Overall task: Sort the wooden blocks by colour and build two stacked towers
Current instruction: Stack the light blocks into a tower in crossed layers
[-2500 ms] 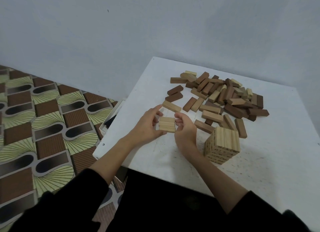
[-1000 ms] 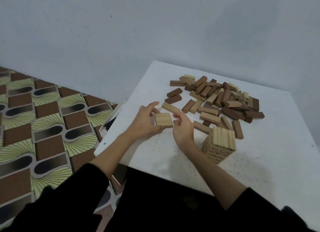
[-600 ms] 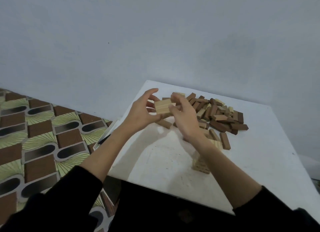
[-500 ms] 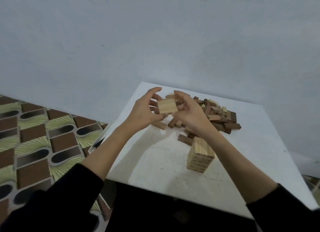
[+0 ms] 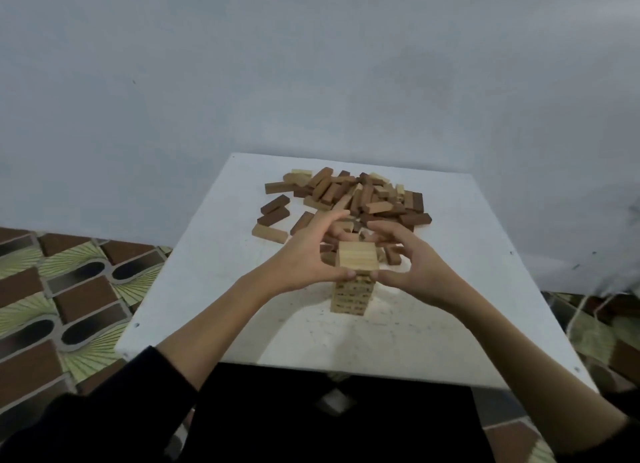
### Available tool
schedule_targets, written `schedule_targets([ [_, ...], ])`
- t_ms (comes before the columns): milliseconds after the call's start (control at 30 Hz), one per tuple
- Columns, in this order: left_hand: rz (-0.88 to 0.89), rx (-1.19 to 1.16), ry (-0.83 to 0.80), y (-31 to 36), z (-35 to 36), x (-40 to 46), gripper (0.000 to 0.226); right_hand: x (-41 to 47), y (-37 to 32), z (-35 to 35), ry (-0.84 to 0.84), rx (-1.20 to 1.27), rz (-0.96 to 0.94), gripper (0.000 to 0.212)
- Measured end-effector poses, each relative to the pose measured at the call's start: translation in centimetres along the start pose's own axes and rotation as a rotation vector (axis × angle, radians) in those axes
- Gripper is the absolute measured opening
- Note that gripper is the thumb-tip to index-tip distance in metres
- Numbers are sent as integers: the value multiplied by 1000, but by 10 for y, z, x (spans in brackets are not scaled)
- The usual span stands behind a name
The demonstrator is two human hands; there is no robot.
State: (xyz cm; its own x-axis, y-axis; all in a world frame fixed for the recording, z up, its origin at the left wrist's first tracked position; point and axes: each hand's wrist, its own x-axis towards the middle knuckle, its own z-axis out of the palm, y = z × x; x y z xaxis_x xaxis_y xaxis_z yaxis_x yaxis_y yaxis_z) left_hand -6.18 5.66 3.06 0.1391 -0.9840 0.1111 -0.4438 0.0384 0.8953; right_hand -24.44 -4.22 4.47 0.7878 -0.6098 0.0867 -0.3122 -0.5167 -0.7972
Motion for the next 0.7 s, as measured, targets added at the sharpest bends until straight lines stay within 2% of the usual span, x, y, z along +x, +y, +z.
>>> schedule_targets([
  [400,-36,28,-10,-2,6,-2,87,-1,16,7,-44,-17,-31,71],
  [700,-1,71,-3,-6,10,-1,91,2,16,12,-52,-19,-77,73],
])
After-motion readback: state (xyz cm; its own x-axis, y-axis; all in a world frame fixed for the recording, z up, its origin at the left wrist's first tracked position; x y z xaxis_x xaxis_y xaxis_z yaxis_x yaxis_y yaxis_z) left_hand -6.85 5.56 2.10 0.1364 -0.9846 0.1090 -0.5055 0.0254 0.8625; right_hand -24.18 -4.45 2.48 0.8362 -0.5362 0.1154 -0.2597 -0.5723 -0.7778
